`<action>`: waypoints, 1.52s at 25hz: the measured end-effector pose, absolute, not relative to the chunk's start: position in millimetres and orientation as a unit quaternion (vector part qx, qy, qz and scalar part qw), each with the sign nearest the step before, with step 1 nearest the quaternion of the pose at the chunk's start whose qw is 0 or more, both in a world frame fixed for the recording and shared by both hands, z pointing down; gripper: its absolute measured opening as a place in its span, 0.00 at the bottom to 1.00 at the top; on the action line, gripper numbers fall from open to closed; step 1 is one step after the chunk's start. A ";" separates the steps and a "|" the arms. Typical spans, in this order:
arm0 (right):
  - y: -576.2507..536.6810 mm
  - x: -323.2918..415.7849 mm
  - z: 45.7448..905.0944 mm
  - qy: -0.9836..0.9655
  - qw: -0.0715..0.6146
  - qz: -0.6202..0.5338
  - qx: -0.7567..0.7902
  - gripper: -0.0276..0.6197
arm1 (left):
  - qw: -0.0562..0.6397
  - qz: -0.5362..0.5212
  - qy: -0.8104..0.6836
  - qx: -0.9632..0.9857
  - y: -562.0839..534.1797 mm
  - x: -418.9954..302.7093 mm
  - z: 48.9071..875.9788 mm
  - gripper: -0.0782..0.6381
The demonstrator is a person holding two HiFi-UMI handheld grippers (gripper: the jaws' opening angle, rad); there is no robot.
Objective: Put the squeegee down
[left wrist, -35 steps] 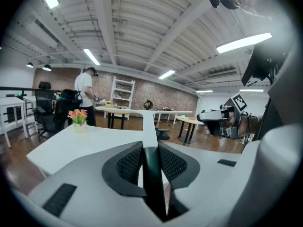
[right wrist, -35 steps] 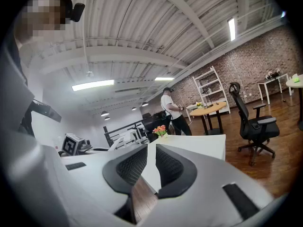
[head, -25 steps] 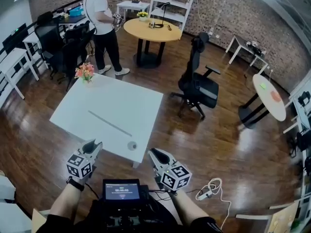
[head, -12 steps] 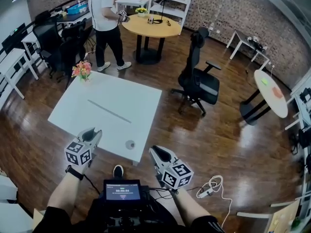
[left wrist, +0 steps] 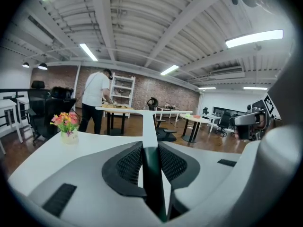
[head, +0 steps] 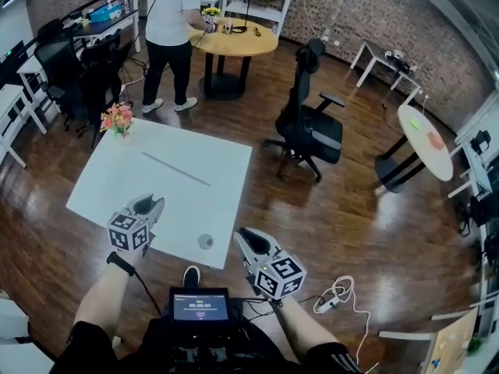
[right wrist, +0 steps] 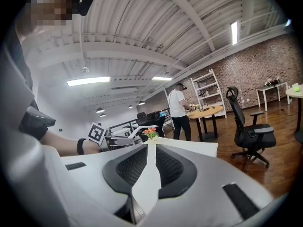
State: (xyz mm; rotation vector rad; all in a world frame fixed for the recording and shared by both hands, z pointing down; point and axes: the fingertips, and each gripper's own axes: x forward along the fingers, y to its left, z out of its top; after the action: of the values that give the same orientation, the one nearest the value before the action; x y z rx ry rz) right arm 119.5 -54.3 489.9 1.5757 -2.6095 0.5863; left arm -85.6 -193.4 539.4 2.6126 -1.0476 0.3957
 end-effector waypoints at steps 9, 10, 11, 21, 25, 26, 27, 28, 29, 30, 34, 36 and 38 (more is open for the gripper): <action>-117.5 108.1 508.0 -0.822 0.033 0.208 0.528 0.16 | 0.204 0.169 -0.363 0.893 -291.2 -78.0 610.9 0.22; -125.0 107.1 510.8 -0.820 0.033 0.213 0.530 0.16 | 0.204 0.178 -0.365 0.890 -301.6 -77.3 618.8 0.22; -131.7 106.3 514.0 -0.818 0.033 0.217 0.532 0.16 | 0.204 0.188 -0.366 0.888 -311.0 -75.9 626.4 0.22; -184.8 98.1 541.2 -0.800 0.034 0.244 0.548 0.16 | 0.216 0.226 -0.350 0.883 -382.3 -57.7 695.0 0.22; -202.9 92.6 550.3 -0.793 0.032 0.255 0.552 0.16 | 0.221 0.244 -0.351 0.876 -403.0 -65.3 717.7 0.22; -207.1 92.6 552.1 -0.791 0.033 0.257 0.555 0.16 | 0.223 0.248 -0.352 0.875 -408.4 -66.4 723.5 0.22; -210.1 93.7 554.0 -0.788 0.034 0.259 0.557 0.16 | 0.225 0.251 -0.351 0.873 -412.6 -66.2 729.4 0.22; -212.1 95.6 556.3 -0.786 0.034 0.261 0.560 0.16 | 0.226 0.256 -0.350 0.872 -415.3 -64.8 735.3 0.22; -213.6 97.9 559.0 -0.783 0.035 0.264 0.563 0.16 | 0.227 0.260 -0.348 0.872 -417.0 -62.7 740.9 0.22; -215.3 100.0 561.7 -0.780 0.035 0.266 0.566 0.16 | 0.226 0.266 -0.345 0.871 -418.2 -60.7 746.3 0.22; -225.7 102.4 571.7 -0.771 0.039 0.275 0.573 0.16 | 0.223 0.284 -0.336 0.870 -425.0 -58.0 765.0 0.22; -228.5 103.1 575.4 -0.770 0.040 0.276 0.574 0.16 | 0.224 0.285 -0.333 0.870 -426.0 -55.6 771.5 0.22; -229.7 104.4 577.3 -0.768 0.044 0.279 0.575 0.16 | 0.223 0.291 -0.330 0.870 -425.3 -52.9 778.0 0.22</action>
State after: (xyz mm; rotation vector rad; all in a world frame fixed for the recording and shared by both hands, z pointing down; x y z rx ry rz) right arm 104.4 -229.7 577.3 1.7584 -2.3468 0.8528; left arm -52.9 -425.3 778.0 2.4026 -0.9101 0.8050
